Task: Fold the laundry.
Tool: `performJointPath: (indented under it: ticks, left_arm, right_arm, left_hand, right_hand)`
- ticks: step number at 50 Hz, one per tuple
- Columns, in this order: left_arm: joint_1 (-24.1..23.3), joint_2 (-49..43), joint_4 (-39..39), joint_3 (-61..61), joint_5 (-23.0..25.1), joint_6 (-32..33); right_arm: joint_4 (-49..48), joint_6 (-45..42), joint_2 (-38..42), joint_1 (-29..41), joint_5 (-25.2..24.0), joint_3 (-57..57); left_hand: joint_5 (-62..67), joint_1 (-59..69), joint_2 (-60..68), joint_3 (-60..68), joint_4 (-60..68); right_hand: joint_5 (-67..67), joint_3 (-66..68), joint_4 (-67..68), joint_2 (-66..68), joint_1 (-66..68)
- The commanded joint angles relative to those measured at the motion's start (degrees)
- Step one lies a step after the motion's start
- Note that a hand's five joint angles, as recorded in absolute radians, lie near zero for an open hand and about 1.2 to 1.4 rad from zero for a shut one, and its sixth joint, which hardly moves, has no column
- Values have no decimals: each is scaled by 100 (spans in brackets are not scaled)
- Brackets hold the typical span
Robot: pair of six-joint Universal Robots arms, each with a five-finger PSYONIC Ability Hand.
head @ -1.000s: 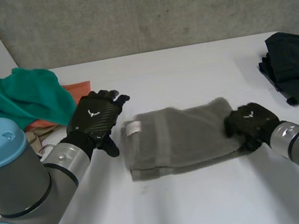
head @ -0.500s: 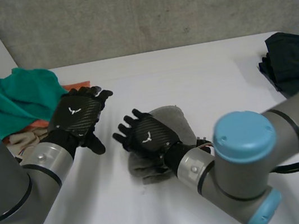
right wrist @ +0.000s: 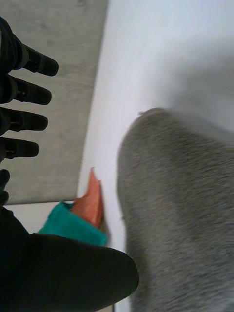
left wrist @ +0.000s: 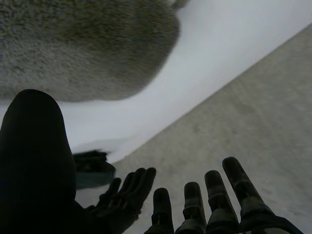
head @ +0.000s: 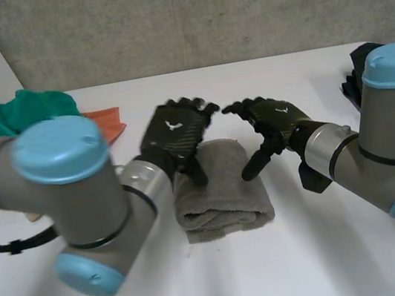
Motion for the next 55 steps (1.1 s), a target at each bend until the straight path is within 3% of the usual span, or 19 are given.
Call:
performJointPath:
  ticks: [1, 12, 22, 29, 33, 34, 41, 44, 48, 55]
  left_arm:
    - [161, -1024, -270, 716, -276, 304]
    - [372, -1351, -1333, 586, -444, 629]
    - [487, -394, -1484, 401, -243, 656]
    - [662, 591, -1510, 304, 389, 559]
    - [820, 1083, -1484, 234, 1057, 217]
    - [890, 1223, -1519, 234, 1406, -1]
    - [1146, 1488, -2124, 225, 2971, -785]
    - [1137, 1523, -2344, 190, 3482, -803]
    - [1050, 1576, -2363, 50, 3590, -663]
    - [900, 1532, -2090, -162, 3160, -478]
  right_arm:
    - [288, -225, 694, -10, 41, -482]
    - [894, -1242, 1635, 236, 269, -1072]
    - [438, -2483, 714, 367, 1043, -686]
    - [-809, -3292, -411, 930, 1526, 658]
    - [-1521, -3643, -895, 1246, 1518, 1616]
    - [-1723, -3705, -965, 1351, 1492, 1948]
    - [-2602, -3697, -642, 1712, 1465, 2812]
    - [-2919, -3671, -396, 1730, 1474, 2831]
    - [-3429, -3697, 96, 1739, 1491, 2656]
    - [-4001, -3749, 756, 1730, 1465, 2251]
  left_hand:
    - [-284, -90, -191, -233, -183]
    - [-284, -90, -191, -233, -183]
    - [-284, -90, -191, -233, -183]
    - [-284, -90, -191, -233, -183]
    - [-284, -90, -191, -233, -183]
    - [-284, -90, -191, -233, -183]
    - [-284, -90, -191, -233, -183]
    - [-284, -90, -191, -233, -183]
    - [-284, -90, -191, -233, -183]
    - [-284, -90, -191, -233, -183]
  right_hand:
    - [-232, -186, -199, -210, -266]
    - [-232, -186, -199, -210, -266]
    - [-232, -186, -199, -210, -266]
    - [-232, -186, -199, -210, -266]
    - [-232, -186, -199, -210, -266]
    - [-232, -186, -199, -210, -266]
    - [-232, -186, -199, -210, -266]
    - [-232, -186, -199, -210, -266]
    - [-114, -68, -81, -92, -148]
    - [491, 538, 525, 514, 457]
